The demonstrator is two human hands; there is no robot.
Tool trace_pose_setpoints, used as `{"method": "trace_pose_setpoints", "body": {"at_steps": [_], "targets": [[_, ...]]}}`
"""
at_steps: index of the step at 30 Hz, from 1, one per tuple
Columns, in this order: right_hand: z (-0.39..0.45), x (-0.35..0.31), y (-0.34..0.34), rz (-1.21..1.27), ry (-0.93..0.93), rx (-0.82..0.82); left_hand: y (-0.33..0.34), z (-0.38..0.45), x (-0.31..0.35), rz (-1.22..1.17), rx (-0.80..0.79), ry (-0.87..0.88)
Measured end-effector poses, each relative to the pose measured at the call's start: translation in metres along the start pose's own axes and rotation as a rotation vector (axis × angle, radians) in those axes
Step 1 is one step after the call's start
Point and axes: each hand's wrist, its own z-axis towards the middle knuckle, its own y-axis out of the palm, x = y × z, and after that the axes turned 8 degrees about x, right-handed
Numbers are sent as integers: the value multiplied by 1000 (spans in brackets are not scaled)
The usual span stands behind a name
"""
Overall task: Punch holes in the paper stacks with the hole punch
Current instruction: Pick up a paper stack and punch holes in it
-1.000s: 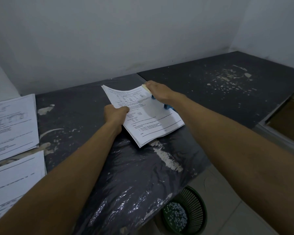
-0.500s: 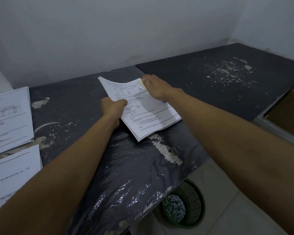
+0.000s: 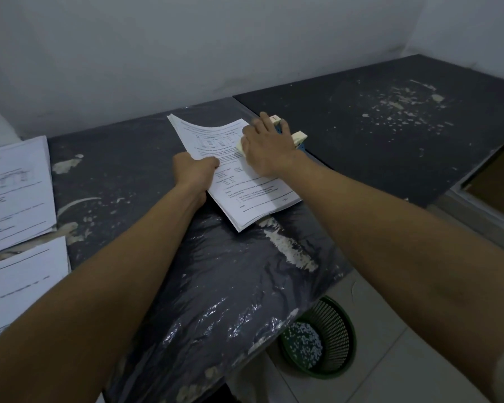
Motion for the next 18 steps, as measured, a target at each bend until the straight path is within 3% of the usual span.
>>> {"method": "trace_pose_setpoints", "body": {"at_steps": [7, 12, 18], "targets": [[7, 6, -20, 190, 19, -77, 1, 4, -2, 24, 14, -17], [15, 20, -47, 854, 217, -138, 1, 4, 0, 22, -6, -53], [24, 24, -44, 935, 298, 40, -1, 5, 3, 24, 6, -91]]}}
